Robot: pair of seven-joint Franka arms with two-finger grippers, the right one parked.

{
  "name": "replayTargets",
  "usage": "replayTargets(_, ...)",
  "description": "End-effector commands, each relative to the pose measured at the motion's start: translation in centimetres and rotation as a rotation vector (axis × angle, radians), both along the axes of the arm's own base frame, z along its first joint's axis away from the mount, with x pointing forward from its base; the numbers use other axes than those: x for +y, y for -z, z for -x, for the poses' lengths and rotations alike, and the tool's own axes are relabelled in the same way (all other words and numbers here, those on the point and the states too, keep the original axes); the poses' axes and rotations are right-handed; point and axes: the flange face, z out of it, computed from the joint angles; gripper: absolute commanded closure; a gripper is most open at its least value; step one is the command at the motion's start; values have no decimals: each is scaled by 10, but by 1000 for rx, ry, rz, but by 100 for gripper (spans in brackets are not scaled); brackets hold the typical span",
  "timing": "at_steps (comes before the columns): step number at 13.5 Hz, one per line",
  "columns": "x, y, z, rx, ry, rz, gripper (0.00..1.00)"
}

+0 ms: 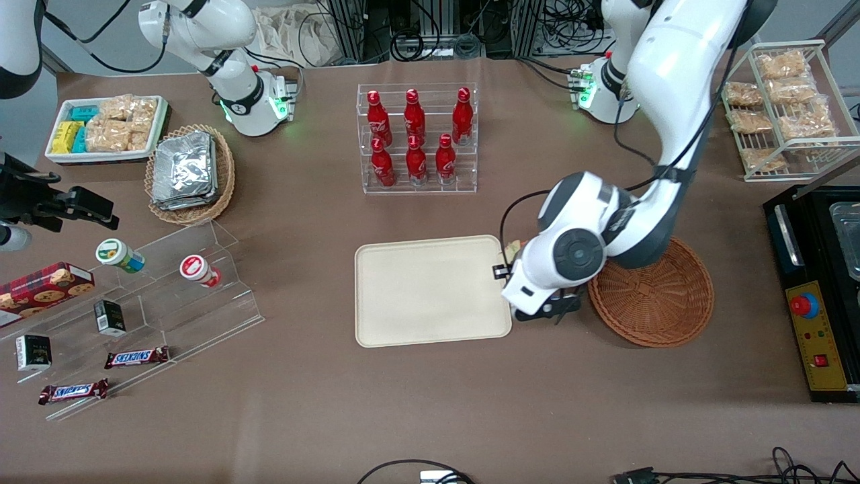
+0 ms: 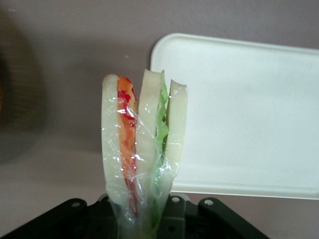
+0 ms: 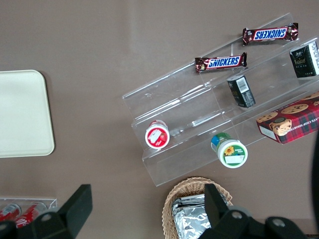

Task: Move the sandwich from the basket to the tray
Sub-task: 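Carry the sandwich with the left gripper over the cream tray and lower it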

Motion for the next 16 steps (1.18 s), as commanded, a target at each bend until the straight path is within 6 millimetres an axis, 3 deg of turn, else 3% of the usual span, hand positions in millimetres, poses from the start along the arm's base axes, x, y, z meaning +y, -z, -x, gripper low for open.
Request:
replayTargets(1,-16,33,-5,13,93,38,100)
replayTargets(4,-27,68,2,61,100,48,100)
replayTargets(12,-47,122,10,39,136,85,99)
replayTargets(13,-48,126,10,36,134,87,96)
replayTargets(14,-47,130,10,41,134,86,74)
replayTargets(15,-46,131,10,37,138,82,1)
replayTargets(16,-46,131,10,32,142,79,0)
